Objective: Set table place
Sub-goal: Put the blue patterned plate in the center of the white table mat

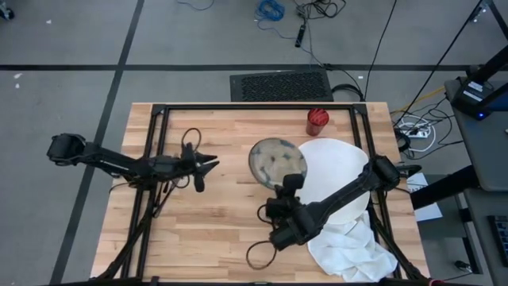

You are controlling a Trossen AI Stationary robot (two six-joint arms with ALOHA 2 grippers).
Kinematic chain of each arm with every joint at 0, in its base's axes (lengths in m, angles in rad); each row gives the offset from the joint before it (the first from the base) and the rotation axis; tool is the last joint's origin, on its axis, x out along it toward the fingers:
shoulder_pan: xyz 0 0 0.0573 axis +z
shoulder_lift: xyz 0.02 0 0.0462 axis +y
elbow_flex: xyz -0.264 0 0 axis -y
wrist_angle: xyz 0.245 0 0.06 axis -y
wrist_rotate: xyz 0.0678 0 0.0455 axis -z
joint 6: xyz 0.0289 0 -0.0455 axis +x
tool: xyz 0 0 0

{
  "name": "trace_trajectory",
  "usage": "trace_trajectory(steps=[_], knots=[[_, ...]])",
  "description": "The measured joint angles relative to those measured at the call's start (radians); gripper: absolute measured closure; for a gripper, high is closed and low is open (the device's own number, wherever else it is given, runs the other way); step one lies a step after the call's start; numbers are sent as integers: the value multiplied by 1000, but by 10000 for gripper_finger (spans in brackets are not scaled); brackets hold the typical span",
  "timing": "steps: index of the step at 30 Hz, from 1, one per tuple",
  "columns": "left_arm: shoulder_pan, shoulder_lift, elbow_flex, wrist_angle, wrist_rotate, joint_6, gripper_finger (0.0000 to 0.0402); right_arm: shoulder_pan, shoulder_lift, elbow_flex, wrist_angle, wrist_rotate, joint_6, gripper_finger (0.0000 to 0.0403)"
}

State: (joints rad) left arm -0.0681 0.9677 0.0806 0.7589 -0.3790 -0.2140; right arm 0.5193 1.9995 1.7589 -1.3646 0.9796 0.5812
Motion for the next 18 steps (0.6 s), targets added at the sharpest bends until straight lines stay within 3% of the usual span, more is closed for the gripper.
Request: trace_trajectory(steps=[6, 18], knots=[[0, 221, 90, 57, 16, 13, 308, -23, -1, 63, -177, 30, 147, 403], [0, 664, 410, 160, 241, 198, 308, -68, -76, 133, -177, 81, 116, 403]])
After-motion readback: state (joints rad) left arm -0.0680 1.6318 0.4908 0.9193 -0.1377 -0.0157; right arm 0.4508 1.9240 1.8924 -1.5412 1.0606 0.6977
